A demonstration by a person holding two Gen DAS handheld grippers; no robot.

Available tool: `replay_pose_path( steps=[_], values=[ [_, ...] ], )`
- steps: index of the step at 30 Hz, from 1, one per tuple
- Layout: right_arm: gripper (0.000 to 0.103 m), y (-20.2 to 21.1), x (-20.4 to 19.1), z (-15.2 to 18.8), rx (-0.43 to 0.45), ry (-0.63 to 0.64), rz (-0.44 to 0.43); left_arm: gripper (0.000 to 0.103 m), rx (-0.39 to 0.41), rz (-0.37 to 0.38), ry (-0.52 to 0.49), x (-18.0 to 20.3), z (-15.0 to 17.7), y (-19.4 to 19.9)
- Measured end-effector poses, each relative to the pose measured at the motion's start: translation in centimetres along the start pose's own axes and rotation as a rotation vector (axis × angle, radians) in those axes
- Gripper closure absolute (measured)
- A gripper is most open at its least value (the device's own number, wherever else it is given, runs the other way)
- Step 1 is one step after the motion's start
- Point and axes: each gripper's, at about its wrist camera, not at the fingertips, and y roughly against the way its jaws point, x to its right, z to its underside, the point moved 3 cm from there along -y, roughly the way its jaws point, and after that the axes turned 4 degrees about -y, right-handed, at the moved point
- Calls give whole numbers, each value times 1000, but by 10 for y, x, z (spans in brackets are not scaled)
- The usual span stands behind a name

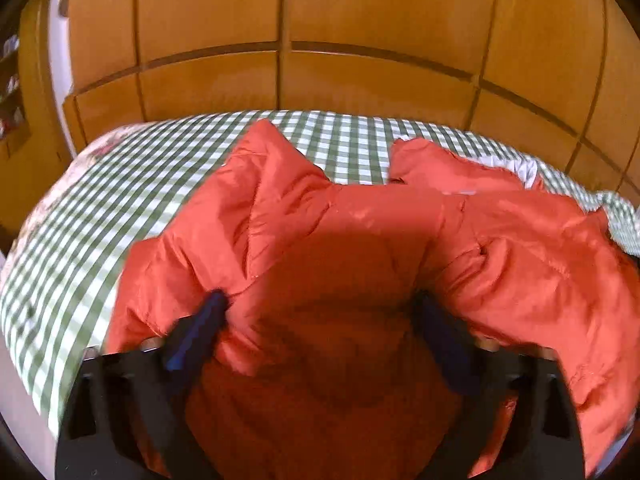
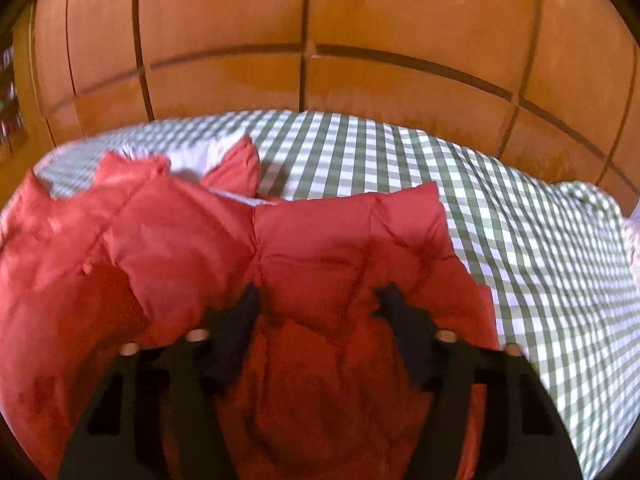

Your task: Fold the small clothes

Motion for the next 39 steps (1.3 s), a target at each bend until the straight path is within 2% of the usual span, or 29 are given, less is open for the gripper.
replay_pose_path(
  steps=[1, 2, 4, 5, 8, 11, 15, 18, 20, 21, 22, 23, 24, 25, 28, 30, 32, 33, 34, 35, 39],
  values=[
    [77, -2, -6, -1, -4, 35, 18, 45, -9, 21, -6, 3, -2, -2],
    [93, -2, -10, -2, -3, 63, 33, 69, -15, 36, -1, 5, -6, -3],
    [102, 1, -15, -6, 13, 122, 79, 88, -30, 59, 4, 7, -17, 1],
    [102, 4, -14, -10, 33, 116, 85, 93, -20, 59, 17, 5, -23, 5],
    [103, 5, 5, -19, 74, 13, 84, 94, 12, 48, 87, -9, -32, 6],
    [103, -18, 15, -14, 44, -30, 99, 94, -27, 24, 97, -14, -24, -20],
    [103, -33, 16, -9, 43, -36, 95, 87, -4, -34, -32, 4, -9, -38],
    [103, -33, 16, -6, 48, -36, 91, 79, 2, -13, -23, 2, -5, -34],
    [102, -31, 19, -3, 63, -55, 71, 61, -14, -7, 54, -8, -4, -19],
    [102, -30, 21, -2, 70, -65, 61, 54, 4, 11, 110, -10, -4, -6],
    [102, -30, 21, -4, 73, -70, 58, 36, 33, 29, 138, -11, -5, 4],
    [102, -29, 21, -3, 75, -74, 56, 23, 87, 39, 159, -7, -5, 19],
    [102, -29, 21, -4, 76, -72, 59, 21, 142, 40, 151, -1, -8, 34],
    [102, -30, 20, -4, 77, -69, 63, 21, 160, 43, 133, 5, -10, 40],
    [102, -30, 18, -5, 79, -62, 72, 19, 169, 94, 18, 34, -24, 41],
    [102, -29, 18, -5, 81, -64, 70, 19, 149, 87, -40, 48, -28, 28],
    [102, -29, 19, -4, 83, -68, 66, 17, 56, -22, -80, 51, -29, -8],
    [102, -29, 20, -4, 83, -71, 61, 12, 15, -26, -78, 46, -27, -22],
    [102, -28, 21, -4, 84, -76, 55, 7, -12, 19, -50, 40, -21, -38],
    [102, -28, 22, -4, 84, -85, 46, 6, -2, 67, -13, 33, -19, -44],
    [102, -26, 23, -4, 83, -90, 30, 6, -1, 71, -32, 33, -16, -36]
  ],
)
